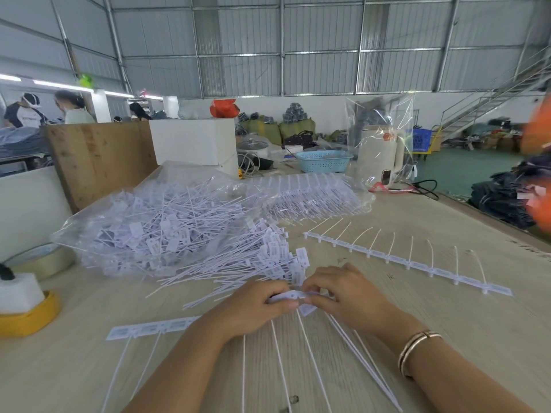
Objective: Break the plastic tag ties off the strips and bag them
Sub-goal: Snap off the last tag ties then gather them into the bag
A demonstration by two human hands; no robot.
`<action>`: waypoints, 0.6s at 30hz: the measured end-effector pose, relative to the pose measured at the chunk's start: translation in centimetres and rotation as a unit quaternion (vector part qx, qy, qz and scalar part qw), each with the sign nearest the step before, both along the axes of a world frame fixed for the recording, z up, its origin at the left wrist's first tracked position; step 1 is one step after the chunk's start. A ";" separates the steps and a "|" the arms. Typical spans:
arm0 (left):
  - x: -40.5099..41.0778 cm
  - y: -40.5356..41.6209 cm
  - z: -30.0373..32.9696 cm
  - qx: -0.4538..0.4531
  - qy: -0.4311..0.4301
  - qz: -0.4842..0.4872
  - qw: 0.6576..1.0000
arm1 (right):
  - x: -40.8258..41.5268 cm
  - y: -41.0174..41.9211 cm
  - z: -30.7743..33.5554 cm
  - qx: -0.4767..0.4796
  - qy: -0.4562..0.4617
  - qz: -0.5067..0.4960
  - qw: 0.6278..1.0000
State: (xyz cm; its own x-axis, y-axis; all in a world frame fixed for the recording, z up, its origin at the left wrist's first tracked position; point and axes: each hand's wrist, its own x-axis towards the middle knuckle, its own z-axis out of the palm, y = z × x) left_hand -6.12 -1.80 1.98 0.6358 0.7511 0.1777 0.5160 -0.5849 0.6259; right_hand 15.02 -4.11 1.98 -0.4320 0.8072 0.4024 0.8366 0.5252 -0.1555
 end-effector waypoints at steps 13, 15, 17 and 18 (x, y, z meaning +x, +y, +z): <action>0.2 -0.4 0.4 0.016 -0.038 -0.004 0.999 | -0.3 -0.1 0.4 -0.096 0.192 0.047 0.975; 0.1 -0.3 0.5 0.017 -0.046 -0.003 0.999 | -0.5 -0.3 0.5 -0.123 0.225 0.044 0.966; 0.1 -0.3 0.5 0.015 -0.050 -0.008 0.999 | -0.8 -0.5 0.5 -0.146 0.238 0.040 0.959; 0.0 -0.3 0.5 0.011 -0.053 -0.012 0.998 | -0.8 -0.5 0.6 -0.153 0.256 0.036 0.954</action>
